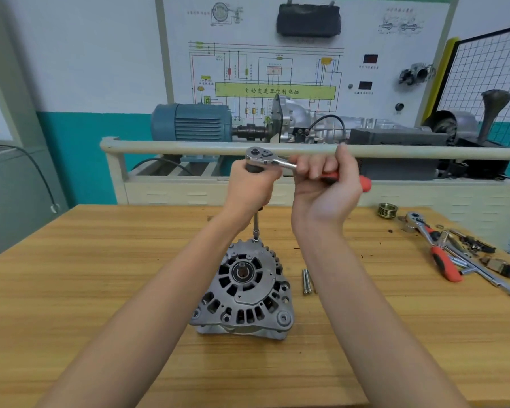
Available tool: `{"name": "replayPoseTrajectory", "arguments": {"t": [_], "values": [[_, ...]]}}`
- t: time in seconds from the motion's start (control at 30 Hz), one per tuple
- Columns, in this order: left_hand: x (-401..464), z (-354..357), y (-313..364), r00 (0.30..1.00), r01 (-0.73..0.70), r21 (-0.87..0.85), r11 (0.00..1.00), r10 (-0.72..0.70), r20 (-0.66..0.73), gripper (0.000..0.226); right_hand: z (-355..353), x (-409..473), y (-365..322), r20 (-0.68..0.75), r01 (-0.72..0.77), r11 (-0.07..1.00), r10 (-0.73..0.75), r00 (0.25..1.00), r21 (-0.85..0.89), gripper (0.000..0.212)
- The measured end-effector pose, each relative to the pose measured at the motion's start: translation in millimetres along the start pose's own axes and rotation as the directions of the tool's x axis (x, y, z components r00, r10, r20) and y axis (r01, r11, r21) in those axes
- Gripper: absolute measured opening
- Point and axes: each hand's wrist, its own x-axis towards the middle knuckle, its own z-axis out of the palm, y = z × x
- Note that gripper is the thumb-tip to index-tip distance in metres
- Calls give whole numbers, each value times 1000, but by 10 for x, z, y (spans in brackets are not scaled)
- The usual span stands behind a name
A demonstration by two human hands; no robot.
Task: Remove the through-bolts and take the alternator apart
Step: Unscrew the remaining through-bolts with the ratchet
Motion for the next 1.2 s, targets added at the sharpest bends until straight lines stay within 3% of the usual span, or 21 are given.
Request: {"name": "replayPoseTrajectory", "arguments": {"t": [0.1,0.2,0.27,0.33,0.43,0.53,0.63,0.73,0.87,0.97,1.03,1.13,1.2], "values": [[-24,91,-25,982,-36,70,997,49,-185,40,-43,-283,93,209,307,931,-267,941,-195,33],[-24,83,-40,980,-48,57,997,58,-190,39,-32,-284,92,280,348,912,-284,917,-216,33],[-33,28,-19,993,-37,27,999,40,-111,26,3,-114,19,196,191,972,-163,967,-137,42],[-36,-60,-6,995,-85,7,996,84,45,18,22,129,-57,88,-55,998,58,994,-31,53],[0,-175,-1,935,-160,-18,987,158,317,27,35,456,-132,22,-366,927,366,930,78,57],[30,-124,34,874,-65,-27,998,70,481,36,18,627,-168,22,-512,836,518,855,197,54],[29,-39,18,891,-7,-4,1000,8,454,43,-2,572,-172,-50,-402,889,422,905,218,52],[12,-8,-13,961,5,-29,1000,3,275,44,-41,309,-129,-84,-186,972,199,976,141,54],[-3,91,-43,997,-20,3,1000,20,-79,45,-74,-136,-7,106,178,980,-169,980,-87,37],[-7,117,-56,985,-36,19,999,39,-168,45,-65,-215,30,231,295,942,-255,939,-162,29],[-5,82,-58,993,-22,16,1000,23,-115,36,-45,-117,-15,202,220,966,-191,961,-136,37],[-9,-23,-36,994,-51,6,999,50,96,31,-48,174,-123,97,-112,994,109,989,20,56],[-10,-88,-12,956,-110,5,994,105,273,28,-49,376,-184,81,-323,941,315,945,105,57]]}}
